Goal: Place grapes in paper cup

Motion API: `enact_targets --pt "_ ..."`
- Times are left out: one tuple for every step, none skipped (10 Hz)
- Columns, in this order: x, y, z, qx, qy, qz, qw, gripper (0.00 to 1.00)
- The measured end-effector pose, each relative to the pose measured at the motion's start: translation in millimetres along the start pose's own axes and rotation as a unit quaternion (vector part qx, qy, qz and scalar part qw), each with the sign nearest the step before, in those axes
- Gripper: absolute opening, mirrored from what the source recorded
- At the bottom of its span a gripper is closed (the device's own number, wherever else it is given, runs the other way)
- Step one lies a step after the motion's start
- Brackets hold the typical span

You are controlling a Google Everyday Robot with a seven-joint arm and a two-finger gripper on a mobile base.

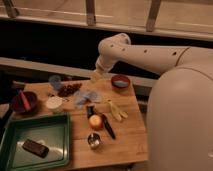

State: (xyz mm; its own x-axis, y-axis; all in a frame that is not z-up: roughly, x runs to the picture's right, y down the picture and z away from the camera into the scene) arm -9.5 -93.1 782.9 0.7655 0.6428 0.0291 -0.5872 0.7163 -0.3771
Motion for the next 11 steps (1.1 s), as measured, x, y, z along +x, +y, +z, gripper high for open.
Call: enact_targets --pt "3.1 2.1 6.3 -0.005 0.002 -0.003 1.0000 0.80" --pt "-2.0 8.7 15.6 -0.016 -0.004 -0.007 0.9998 0.80" --pt "-12.2 18.7 28.9 -0.032 -0.012 -0.012 0.9993 0.80" --pt "-23.4 28.1 42.7 -0.047 -0.020 -0.018 0.9985 0.80" --pt "-35.9 37.5 55.9 -0.062 -0.025 -0.025 0.9974 0.80" --pt "-57.8 54.7 75.5 -0.086 -0.036 -0.038 0.9949 0.80" --pt "-80.3 73.7 99.1 -0.119 -0.049 -0.053 0.9903 0.80" --pt "-89.7 82.8 113.2 -0.143 -0.060 -0.059 0.9861 0.80" --pt "-99.8 95.4 127.2 -0.185 -0.081 -0.069 0.9769 0.80" --pt "-106.6 105.7 134.5 -0.226 -0.100 -0.084 0.9654 0.80" --pt "-112.7 112.4 138.3 -0.259 -0.121 -0.098 0.9533 0.80"
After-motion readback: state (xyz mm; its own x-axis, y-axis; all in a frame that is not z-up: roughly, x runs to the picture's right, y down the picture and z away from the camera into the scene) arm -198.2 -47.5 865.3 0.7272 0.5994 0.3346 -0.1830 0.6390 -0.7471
